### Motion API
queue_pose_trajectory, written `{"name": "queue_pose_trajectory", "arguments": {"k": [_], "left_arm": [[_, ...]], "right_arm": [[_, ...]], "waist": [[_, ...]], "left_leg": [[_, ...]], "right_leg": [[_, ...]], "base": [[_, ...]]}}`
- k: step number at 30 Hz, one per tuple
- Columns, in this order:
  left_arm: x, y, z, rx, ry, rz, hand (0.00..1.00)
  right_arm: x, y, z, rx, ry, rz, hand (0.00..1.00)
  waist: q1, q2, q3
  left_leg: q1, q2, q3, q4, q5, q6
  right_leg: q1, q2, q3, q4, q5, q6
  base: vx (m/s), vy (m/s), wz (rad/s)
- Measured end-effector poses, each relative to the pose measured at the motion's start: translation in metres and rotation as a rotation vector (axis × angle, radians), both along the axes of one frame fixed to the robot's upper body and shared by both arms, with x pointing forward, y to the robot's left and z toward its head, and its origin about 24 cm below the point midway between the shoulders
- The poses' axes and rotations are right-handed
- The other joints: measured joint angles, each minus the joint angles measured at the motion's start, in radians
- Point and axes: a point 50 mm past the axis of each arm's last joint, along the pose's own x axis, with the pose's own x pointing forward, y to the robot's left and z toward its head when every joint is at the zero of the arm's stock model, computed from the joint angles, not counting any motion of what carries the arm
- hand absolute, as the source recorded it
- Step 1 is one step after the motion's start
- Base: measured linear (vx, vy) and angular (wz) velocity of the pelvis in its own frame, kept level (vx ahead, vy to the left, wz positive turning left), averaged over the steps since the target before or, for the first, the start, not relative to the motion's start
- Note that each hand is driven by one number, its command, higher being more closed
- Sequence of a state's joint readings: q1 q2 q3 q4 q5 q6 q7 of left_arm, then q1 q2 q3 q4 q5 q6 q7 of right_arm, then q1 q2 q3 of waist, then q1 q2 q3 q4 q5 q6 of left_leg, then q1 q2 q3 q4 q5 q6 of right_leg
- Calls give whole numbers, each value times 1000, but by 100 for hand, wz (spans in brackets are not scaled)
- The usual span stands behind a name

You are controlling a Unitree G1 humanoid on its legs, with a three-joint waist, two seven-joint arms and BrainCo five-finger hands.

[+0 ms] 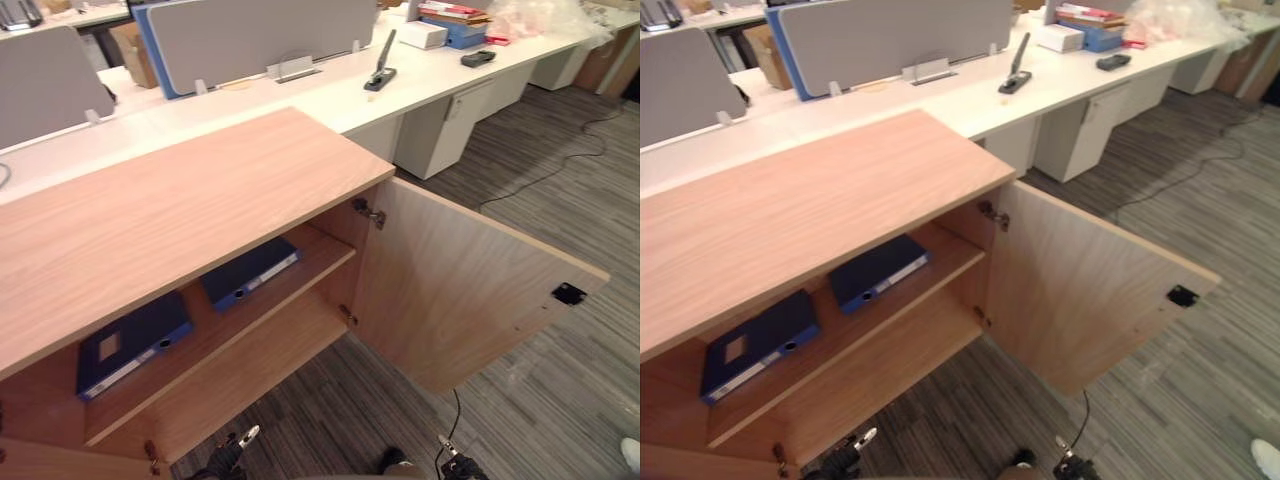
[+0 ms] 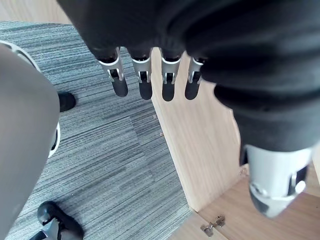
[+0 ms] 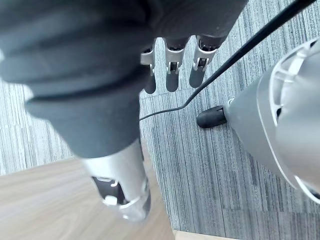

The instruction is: Walk over to the cabinet, pick up the folder, carry it to the office cabinet, place the folder inside the office cabinet, then close the office cabinet door

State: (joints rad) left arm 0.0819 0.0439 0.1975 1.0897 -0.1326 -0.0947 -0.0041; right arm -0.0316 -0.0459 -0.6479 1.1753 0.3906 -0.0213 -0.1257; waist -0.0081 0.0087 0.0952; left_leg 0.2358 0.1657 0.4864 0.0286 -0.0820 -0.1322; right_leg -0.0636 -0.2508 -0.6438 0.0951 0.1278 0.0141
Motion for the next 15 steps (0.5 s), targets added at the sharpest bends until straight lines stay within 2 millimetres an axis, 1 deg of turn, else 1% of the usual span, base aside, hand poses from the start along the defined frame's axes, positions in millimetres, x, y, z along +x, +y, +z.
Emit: {"name": "queue_pose_trajectory", "arguments": {"k": [3,5,6,7,9,10,11,12,13,14,15], "left_arm": [[0,1,0,5,1,26,0],[0,1,0,7,0,27,0],[0,1,0,8,2,30,0],[0,1,0,8,1,35,0],[0,2,0,8,-3,41,0],[0,2,1,9,-2,43,0],[-1,4,0,8,1,63,0],[-2,5,0,8,1,73,0],[-3,5,1,9,0,79,0],[-6,8,1,13,1,95,0],[-7,9,1,14,4,101,0]], "right_arm": [[4,3,0,16,-10,-13,0],[1,4,-1,21,0,-15,0],[-1,4,-2,21,5,-16,0],[-2,4,-2,22,5,-17,0],[1,4,-1,20,-3,-15,0],[3,5,-1,20,-6,-13,0],[4,5,-1,19,-8,-10,0],[6,5,0,10,-11,-4,0],[8,3,1,2,-19,-1,0],[21,-5,8,-43,-66,5,0],[26,-9,11,-66,-81,18,0]], "waist": [[-2,6,15],[-3,4,19],[-4,5,19],[-3,3,20],[-3,4,20],[-2,4,21],[-3,2,22],[-3,3,20],[-4,3,18],[-3,10,8],[-3,11,7]], "left_leg": [[30,16,-6,19,-12,-3],[46,22,-5,26,-18,-7],[50,28,-5,28,-28,-14],[55,30,-6,30,-40,-12],[58,31,-2,33,-61,-24],[58,31,0,35,-68,-25],[58,34,13,50,-89,-26],[57,36,23,54,-105,-23],[53,36,30,58,-113,-29],[40,44,63,63,-122,-38],[38,45,73,64,-118,-44]], "right_leg": [[36,44,43,-63,36,-4],[62,62,51,-101,49,-1],[76,76,57,-128,58,2],[88,87,64,-155,71,3],[86,101,82,-185,90,4],[83,103,88,-185,91,4],[79,106,102,-185,91,5],[74,109,110,-186,93,8],[66,111,119,-186,93,8],[32,121,144,-186,95,6],[22,126,157,-186,97,5]], "base": [[6,-61,-48],[-18,-22,-24],[-16,6,-15],[-30,13,-17],[-47,32,-27],[-71,62,-36],[-67,66,-32],[-54,61,-33],[3,33,-53],[29,13,-51],[45,7,-55]]}}
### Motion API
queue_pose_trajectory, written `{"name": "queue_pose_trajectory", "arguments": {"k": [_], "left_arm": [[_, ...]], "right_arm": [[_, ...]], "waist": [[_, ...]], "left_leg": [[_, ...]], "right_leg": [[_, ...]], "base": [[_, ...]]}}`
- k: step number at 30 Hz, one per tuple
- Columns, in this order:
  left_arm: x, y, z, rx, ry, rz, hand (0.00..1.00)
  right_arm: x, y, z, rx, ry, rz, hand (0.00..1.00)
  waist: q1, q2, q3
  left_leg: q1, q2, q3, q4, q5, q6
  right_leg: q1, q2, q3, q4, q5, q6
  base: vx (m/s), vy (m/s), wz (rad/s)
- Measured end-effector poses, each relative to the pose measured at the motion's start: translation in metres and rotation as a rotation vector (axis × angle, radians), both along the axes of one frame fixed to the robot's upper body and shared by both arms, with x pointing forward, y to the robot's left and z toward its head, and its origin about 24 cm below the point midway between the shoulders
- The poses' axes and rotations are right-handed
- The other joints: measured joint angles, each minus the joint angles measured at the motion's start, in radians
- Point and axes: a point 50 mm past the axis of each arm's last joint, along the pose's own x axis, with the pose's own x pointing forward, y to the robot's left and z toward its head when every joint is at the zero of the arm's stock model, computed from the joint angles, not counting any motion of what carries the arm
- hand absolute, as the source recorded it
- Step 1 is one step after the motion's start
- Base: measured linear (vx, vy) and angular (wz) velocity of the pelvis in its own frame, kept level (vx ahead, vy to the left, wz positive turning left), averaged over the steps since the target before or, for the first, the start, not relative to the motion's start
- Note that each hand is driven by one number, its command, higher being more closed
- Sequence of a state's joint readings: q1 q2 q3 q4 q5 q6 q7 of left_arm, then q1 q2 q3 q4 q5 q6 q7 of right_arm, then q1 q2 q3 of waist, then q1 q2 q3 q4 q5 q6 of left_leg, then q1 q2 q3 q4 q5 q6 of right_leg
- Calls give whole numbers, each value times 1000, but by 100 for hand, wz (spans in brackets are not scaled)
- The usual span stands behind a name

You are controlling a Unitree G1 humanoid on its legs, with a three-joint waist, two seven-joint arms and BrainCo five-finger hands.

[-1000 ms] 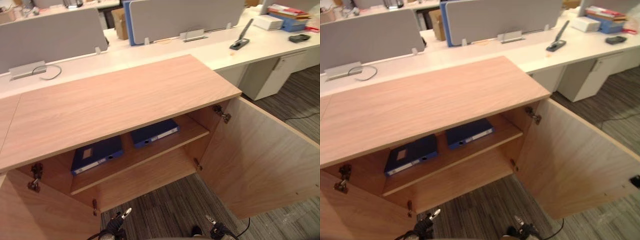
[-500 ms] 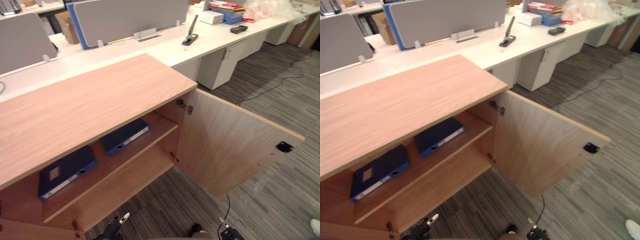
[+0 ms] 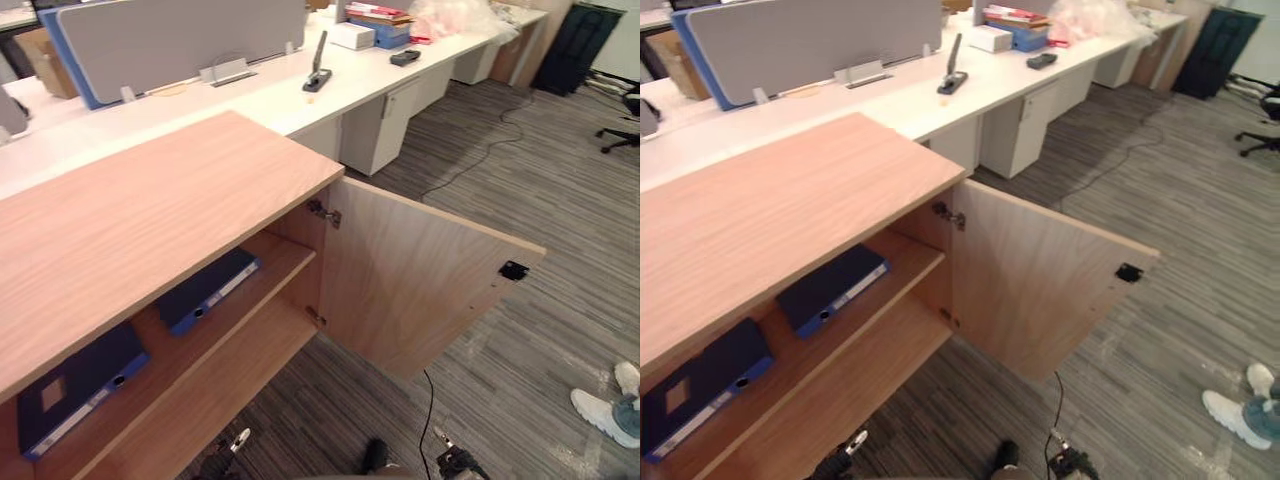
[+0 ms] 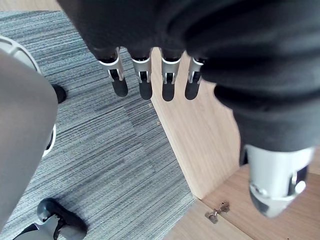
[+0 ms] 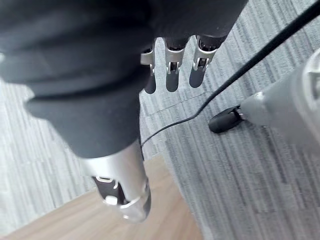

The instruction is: Walk over to the cabinet, pick up the folder, carry it to the office cabinet, place the folder inside the office cabinet, then close the office cabinet door

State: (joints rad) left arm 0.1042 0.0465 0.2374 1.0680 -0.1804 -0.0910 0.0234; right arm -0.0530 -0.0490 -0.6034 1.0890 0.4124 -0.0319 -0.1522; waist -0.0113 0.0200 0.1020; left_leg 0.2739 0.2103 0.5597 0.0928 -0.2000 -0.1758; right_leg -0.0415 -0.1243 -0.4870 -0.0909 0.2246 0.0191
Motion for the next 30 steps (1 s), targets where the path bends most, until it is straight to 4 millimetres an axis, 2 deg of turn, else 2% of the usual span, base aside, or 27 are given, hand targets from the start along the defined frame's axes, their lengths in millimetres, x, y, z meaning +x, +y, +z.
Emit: {"name": "queue_pose_trajectory", "arguments": {"k": [1,2,4,5,6,7,8,9,10,11,15,16,19,24,30], "left_arm": [[-2,1,0,1,5,12,0],[-6,2,-1,2,17,23,0],[-8,2,-1,1,20,26,0],[-8,1,-2,-3,24,27,0],[-8,0,-2,-4,23,28,0],[-9,2,-2,0,23,32,0],[-10,1,-2,-3,25,32,0],[-9,0,-1,-2,15,33,0],[-16,3,-2,6,29,39,0],[-20,5,-2,11,41,41,0],[-31,16,-1,44,69,39,0],[-34,16,-2,47,80,34,0],[-32,12,-2,47,80,-1,0],[-30,10,-2,44,79,-18,0],[-32,11,-2,46,82,-18,0]], "right_arm": [[8,-8,5,-35,-22,5,0],[23,-27,18,-104,-68,-1,0],[41,-44,33,-174,-126,-5,0],[54,-59,48,-238,-177,-13,0],[67,-75,66,-316,-242,-20,0],[80,-88,85,-386,-302,-25,0],[85,-94,94,-421,-325,-28,0],[95,-111,113,-505,-348,-18,0],[104,-111,119,-514,-368,-9,0],[110,-109,122,-515,-383,3,0],[120,-103,121,-494,-381,25,0],[131,-99,124,-487,-383,62,0],[156,-93,140,-530,-401,204,0],[187,-77,163,-557,-484,323,0],[195,-75,172,-617,-474,424,0]], "waist": [[-1,5,-2],[-8,16,-5],[-9,26,-4],[-13,35,-4],[-15,42,-10],[-8,23,-10],[-8,25,-11],[-9,47,-22],[8,47,-27],[1,50,-32],[2,21,-36],[5,21,-34],[9,28,-30],[19,27,-29],[21,27,-14]], "left_leg": [[-3,1,11,3,2,-8],[-10,7,11,10,4,-11],[-12,8,10,24,7,-15],[-14,6,8,37,12,-19],[-25,1,-1,78,20,-20],[-57,-7,-24,138,-9,-1],[-58,-21,-36,92,-38,8],[-67,-37,-60,-73,36,31],[-48,-50,-59,-71,79,25],[-46,-50,-57,-67,79,26],[-49,-66,-74,-72,74,28],[-50,-65,-77,-72,74,28],[-58,-62,-88,-71,76,25],[-65,-61,-104,-70,84,20],[-65,-59,-112,-70,89,19]], "right_leg": [[-13,8,11,0,3,0],[-30,23,35,4,18,-3],[-40,27,53,7,20,-1],[-43,25,61,7,21,-1],[-41,14,75,7,21,-1],[-38,-26,92,7,21,0],[-32,-39,93,7,22,1],[-26,-40,87,7,27,7],[-26,-34,100,6,27,13],[-22,-39,103,6,28,15],[-19,-53,94,6,28,15],[-19,-52,90,6,28,15],[-23,-51,80,6,27,17],[-24,-51,76,6,29,19],[-22,-50,74,6,30,20]], "base": [[113,16,-43],[141,19,-46],[128,18,-40],[119,27,-34],[167,79,-30],[139,73,-16],[54,115,0],[-6,103,-23],[17,114,-28],[58,79,-27],[-13,25,9],[-35,-22,3],[-65,-42,4],[-76,-30,5],[-54,-8,1]]}}
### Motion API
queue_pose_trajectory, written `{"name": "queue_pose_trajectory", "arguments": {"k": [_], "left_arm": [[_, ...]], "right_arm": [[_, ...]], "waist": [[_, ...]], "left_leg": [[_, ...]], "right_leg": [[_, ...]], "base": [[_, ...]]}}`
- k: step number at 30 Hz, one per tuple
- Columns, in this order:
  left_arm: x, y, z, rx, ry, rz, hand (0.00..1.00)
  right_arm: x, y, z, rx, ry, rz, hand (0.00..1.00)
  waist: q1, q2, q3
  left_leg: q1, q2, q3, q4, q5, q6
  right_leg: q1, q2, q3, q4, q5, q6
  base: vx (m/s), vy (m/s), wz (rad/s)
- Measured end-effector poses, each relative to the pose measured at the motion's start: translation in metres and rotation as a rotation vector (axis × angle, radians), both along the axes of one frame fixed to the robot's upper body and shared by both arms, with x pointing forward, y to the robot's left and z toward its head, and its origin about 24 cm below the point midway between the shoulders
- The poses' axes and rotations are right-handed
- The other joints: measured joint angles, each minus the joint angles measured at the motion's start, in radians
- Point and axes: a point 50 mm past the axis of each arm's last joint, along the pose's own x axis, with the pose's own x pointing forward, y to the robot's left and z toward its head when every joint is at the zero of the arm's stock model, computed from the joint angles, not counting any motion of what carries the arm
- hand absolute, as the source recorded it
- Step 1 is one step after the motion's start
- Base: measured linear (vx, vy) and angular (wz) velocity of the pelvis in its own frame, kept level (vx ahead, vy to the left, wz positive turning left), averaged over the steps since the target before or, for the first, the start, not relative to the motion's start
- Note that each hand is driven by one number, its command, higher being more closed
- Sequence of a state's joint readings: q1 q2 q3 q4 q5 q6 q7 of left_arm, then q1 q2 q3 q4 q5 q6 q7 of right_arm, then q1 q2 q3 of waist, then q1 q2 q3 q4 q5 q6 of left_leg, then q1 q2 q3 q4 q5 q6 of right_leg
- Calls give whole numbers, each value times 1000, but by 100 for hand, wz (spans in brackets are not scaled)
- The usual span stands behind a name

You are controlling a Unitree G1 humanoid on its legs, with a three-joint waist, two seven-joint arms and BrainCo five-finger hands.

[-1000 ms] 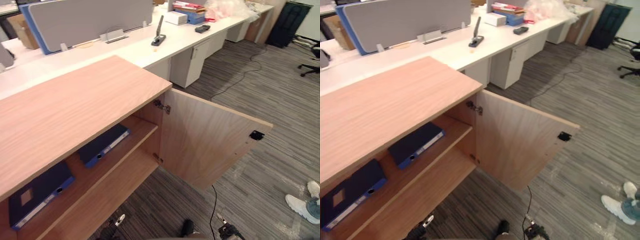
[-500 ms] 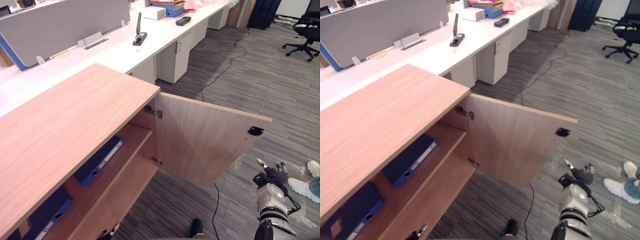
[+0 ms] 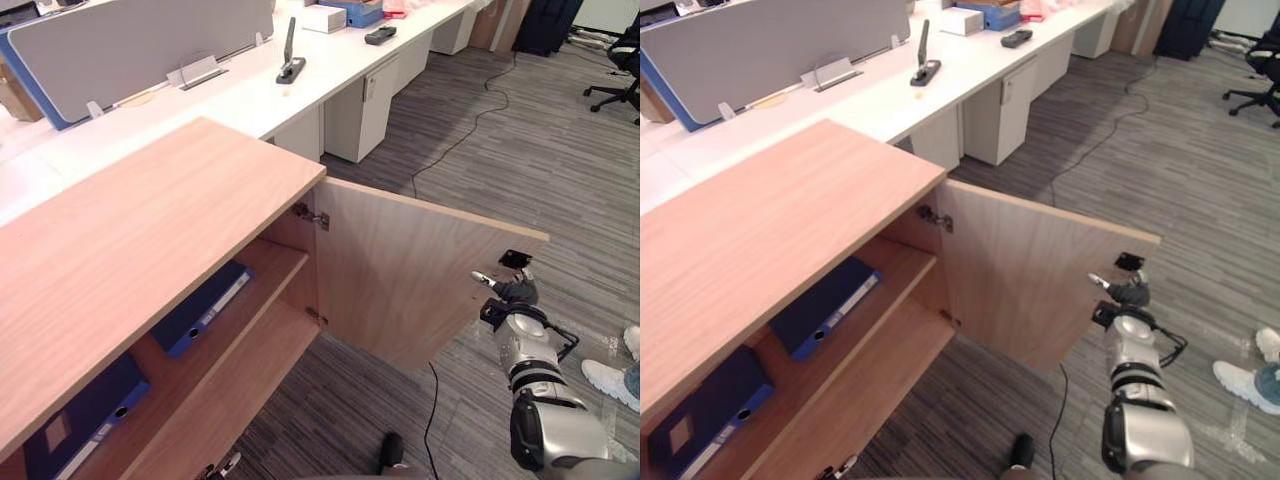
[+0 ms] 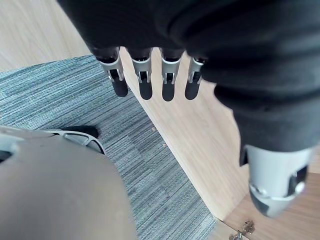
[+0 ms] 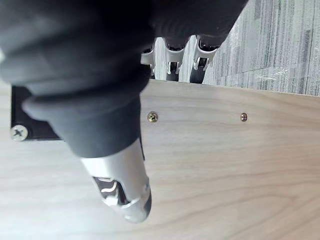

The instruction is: Walk over to the cabinet, pick up the folder, carry it to the office cabinet, place the folder inside the office cabinet, then close the office cabinet door

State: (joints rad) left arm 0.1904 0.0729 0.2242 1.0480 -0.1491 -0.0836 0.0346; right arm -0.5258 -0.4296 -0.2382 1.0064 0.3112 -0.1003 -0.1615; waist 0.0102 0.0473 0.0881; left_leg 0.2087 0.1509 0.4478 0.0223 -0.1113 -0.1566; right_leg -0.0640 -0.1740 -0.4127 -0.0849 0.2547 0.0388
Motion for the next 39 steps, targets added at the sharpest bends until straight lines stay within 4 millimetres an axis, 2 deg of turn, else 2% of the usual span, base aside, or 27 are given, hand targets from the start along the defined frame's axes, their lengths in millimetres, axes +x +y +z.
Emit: {"name": "queue_pose_trajectory", "arguments": {"k": [5,10,13,15,18,22,25,26,28,29,31,34,39], "left_arm": [[0,0,0,-5,-1,-4,0],[-1,2,0,-9,-3,-14,0],[-2,4,1,-4,-1,-15,0],[-5,6,1,-1,6,-15,0],[-4,7,1,0,6,-30,0],[-1,9,2,-8,3,-98,0],[4,10,2,-9,-2,-132,0],[5,10,2,-12,-5,-143,0],[9,10,3,-16,-9,-169,0],[11,10,3,-18,-12,-174,0],[21,8,4,-18,-36,-192,0],[19,11,4,-12,-30,-172,0],[16,26,7,23,-29,-131,0]], "right_arm": [[6,-3,11,-48,-5,32,0],[23,-9,42,-57,-92,54,0],[26,-11,51,-119,-81,87,0],[27,-7,51,-233,-12,193,0],[15,-4,40,-392,114,378,0],[-13,8,3,-503,373,710,0],[-42,39,-31,-520,576,1082,0],[-58,57,-45,-507,651,1270,0],[-80,96,-57,-426,677,1573,0],[-86,109,-60,-395,680,1651,0],[-118,148,-80,-267,712,1893,0],[-135,168,-81,-215,710,2049,0],[-131,167,-67,-260,655,2069,0]], "waist": [[-2,-1,5],[-9,-6,9],[-13,-13,15],[-28,-20,20],[-38,-27,25],[-52,-33,26],[-52,-33,26],[-48,-33,25],[-46,-33,25],[-42,-32,25],[-18,-33,26],[-14,-41,27],[-12,-82,15]], "left_leg": [[-1,0,-6,0,1,1],[-2,-1,-18,0,4,2],[-2,1,-23,0,6,2],[-2,3,-21,2,6,2],[0,14,-14,4,3,-1],[-9,42,-1,15,0,-10],[-17,69,-10,20,3,-15],[-18,79,-17,21,5,-17],[-17,89,-24,20,15,-18],[-18,90,-26,18,17,-17],[-24,87,-38,17,20,-17],[-32,72,-50,17,18,-15],[-34,61,-39,19,12,-6]], "right_leg": [[0,0,-1,0,1,1],[3,-1,-9,0,3,2],[7,-1,-16,0,3,2],[7,1,-14,0,3,2],[3,14,-4,0,1,0],[-15,48,10,0,-15,-8],[-23,76,11,0,-26,-24],[-23,88,11,0,-29,-28],[-23,102,10,0,-33,-35],[-23,103,10,0,-34,-35],[-23,100,7,0,-33,-36],[-24,82,4,0,-24,-32],[-32,73,15,0,-14,-34]], "base": [[-22,2,0],[-24,4,2],[-46,4,5],[-59,2,-4],[-44,-6,-14],[-50,-39,-18],[-18,-47,-8],[-3,-27,-5],[-2,-16,-1],[-23,-8,7],[-44,24,14],[-47,85,12],[-16,84,-5]]}}
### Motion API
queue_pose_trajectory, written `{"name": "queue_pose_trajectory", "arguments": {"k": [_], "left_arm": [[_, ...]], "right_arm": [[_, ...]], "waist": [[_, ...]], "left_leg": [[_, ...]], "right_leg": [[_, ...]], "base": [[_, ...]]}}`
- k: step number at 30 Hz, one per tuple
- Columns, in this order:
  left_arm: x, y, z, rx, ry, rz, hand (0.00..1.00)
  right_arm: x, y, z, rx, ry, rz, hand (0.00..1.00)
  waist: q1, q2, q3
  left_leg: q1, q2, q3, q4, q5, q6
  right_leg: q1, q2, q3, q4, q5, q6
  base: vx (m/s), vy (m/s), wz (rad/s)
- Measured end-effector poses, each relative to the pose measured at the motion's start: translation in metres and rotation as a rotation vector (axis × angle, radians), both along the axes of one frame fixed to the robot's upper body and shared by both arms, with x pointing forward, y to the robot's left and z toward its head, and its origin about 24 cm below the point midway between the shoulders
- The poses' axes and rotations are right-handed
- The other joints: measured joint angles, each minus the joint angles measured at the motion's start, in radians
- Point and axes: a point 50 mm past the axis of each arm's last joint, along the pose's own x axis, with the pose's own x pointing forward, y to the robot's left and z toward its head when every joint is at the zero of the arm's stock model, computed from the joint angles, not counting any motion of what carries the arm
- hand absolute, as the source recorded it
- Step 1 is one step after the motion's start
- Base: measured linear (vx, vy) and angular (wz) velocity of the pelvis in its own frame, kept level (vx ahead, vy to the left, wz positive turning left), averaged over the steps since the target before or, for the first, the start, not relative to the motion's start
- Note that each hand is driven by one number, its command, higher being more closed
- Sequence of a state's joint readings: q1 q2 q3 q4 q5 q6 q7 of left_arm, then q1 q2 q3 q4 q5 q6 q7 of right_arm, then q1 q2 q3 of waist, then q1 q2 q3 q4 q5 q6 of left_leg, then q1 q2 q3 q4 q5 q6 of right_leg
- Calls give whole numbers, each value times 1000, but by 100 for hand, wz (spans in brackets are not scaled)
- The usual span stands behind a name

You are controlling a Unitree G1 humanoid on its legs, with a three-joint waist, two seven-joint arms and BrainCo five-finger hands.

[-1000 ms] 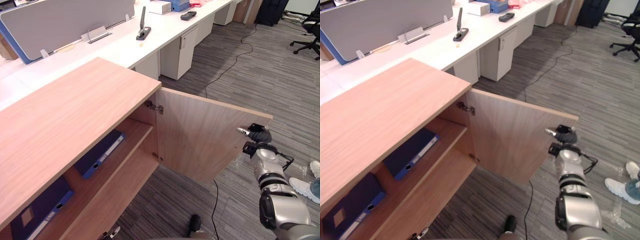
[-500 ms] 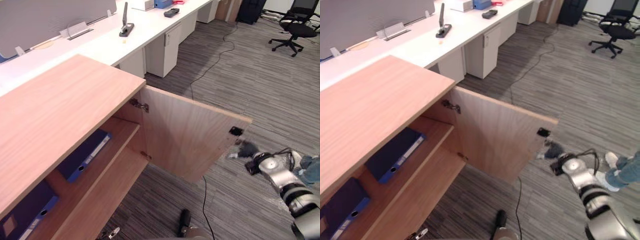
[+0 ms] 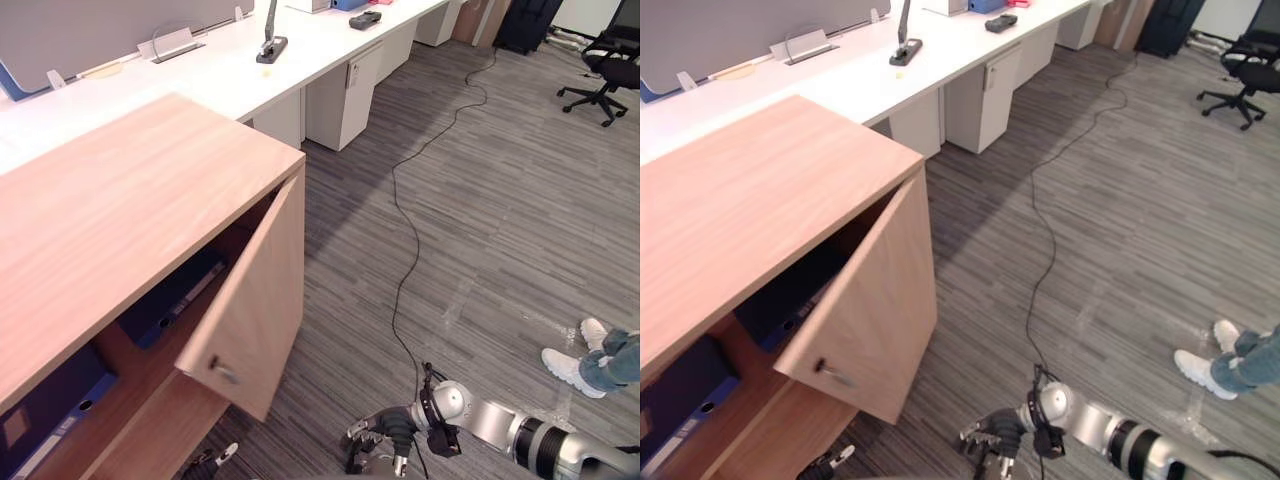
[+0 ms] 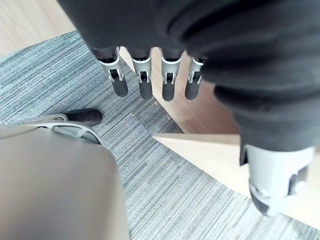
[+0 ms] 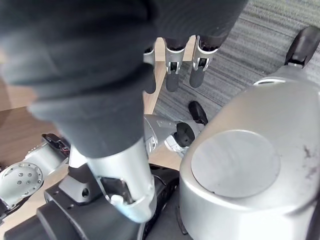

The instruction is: Walk over to the cabinet, pick up the folder, carry it to the office cabinet, place the folder inside the office cabinet, then close the office cabinet door

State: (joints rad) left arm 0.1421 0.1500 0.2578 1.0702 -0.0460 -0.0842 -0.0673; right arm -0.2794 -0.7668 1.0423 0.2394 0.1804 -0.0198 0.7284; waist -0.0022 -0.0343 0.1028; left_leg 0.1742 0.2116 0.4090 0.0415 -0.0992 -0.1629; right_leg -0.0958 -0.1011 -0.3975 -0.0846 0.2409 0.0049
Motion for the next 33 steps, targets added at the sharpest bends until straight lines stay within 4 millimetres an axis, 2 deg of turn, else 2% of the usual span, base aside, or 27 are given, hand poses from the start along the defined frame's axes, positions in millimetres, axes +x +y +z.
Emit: {"name": "queue_pose_trajectory", "arguments": {"k": [3,10,11,14,16,19,21,22,23,25,26,27,28,29,30,31,32,33], "left_arm": [[2,3,1,8,-5,11,0],[8,0,1,-16,-29,62,0],[5,0,0,-23,-22,100,0],[0,-1,-2,-26,-6,132,0],[-1,-2,-2,-30,-5,147,0],[-1,-4,-3,-38,-9,164,0],[0,-8,-3,-42,-8,155,0],[2,-9,-3,-38,-10,132,0],[3,-10,-3,-36,-13,120,0],[9,-14,-2,-16,-17,31,0],[10,-15,-2,-11,-15,9,0],[12,-19,-2,-5,-14,-42,0],[14,-20,-1,5,-13,-83,0],[15,-19,-1,11,-13,-98,0],[16,-18,0,23,-9,-112,0],[14,-14,0,38,-1,-118,0],[14,-8,1,60,3,-119,0],[14,-6,2,65,3,-119,0]], "right_arm": [[1,9,9,47,-34,12,0],[3,18,15,84,-39,33,0],[5,19,10,70,-36,25,0],[8,21,-4,28,-43,2,0],[11,22,-20,-20,-43,-52,0],[23,18,-43,-82,-99,-254,0],[27,10,-59,-116,-106,-496,0],[25,2,-68,-143,-99,-636,0],[23,-2,-72,-153,-83,-705,0],[5,-23,-89,-218,-32,-984,0],[-2,-29,-93,-229,-10,-1076,0],[-22,-42,-102,-260,46,-1235,0],[-42,-51,-109,-306,101,-1381,0],[-51,-54,-112,-327,124,-1438,0],[-68,-55,-117,-353,166,-1525,0],[-74,-52,-119,-342,193,-1584,0],[-79,-47,-121,-343,217,-1605,0],[-80,-46,-122,-344,226,-1612,0]], "waist": [[14,-23,-18],[35,-24,-16],[48,-25,-15],[55,-27,-14],[59,-26,-11],[66,-22,-5],[66,-14,0],[67,-11,1],[69,-11,1],[72,4,-1],[72,11,-1],[61,26,-5],[51,32,-8],[48,31,-8],[46,25,-14],[40,7,-25],[36,-25,-30],[40,-37,-32]], "left_leg": [[-21,-2,21,20,-9,8],[-33,-3,18,40,-16,16],[-37,-2,13,51,-21,21],[-40,-2,-3,49,-21,18],[-54,-4,-28,50,-20,17],[-76,-14,-79,49,-14,16],[-81,-21,-140,50,-7,12],[-88,-27,-182,49,-4,15],[-92,-32,-204,49,-3,16],[-125,-53,-318,46,5,30],[-134,-54,-359,41,8,39],[-153,-65,-432,31,17,46],[-181,-81,-529,30,38,52],[-189,-89,-576,29,48,50],[-201,-101,-649,21,64,48],[-224,-113,-698,17,75,41],[-250,-143,-753,15,87,28],[-254,-158,-772,12,90,23]], "right_leg": [[-27,2,23,0,11,-4],[-30,-3,24,1,15,-6],[-27,-4,23,0,16,-6],[-23,-8,13,0,16,-6],[-22,-17,-8,0,15,-6],[-12,-38,-54,0,8,3],[26,-56,-111,0,-1,15],[51,-70,-154,1,-11,28],[63,-78,-174,2,-16,32],[78,-124,-232,72,-59,67],[80,-138,-207,108,-66,64],[79,-157,-88,166,-73,55],[75,-177,37,242,-110,39],[69,-186,88,285,-138,43],[47,-190,205,346,-226,64],[51,-179,275,336,-278,100],[67,-181,290,295,-314,137],[90,-188,274,280,-339,154]], "base": [[-2,72,-20],[-21,45,-1],[-44,26,2],[-65,31,14],[-64,35,29],[-38,37,46],[1,71,86],[9,85,102],[27,110,110],[75,141,129],[141,184,176],[162,199,215],[158,189,221],[138,91,210],[99,-54,175],[83,-162,202],[43,-197,154],[69,-207,129]]}}
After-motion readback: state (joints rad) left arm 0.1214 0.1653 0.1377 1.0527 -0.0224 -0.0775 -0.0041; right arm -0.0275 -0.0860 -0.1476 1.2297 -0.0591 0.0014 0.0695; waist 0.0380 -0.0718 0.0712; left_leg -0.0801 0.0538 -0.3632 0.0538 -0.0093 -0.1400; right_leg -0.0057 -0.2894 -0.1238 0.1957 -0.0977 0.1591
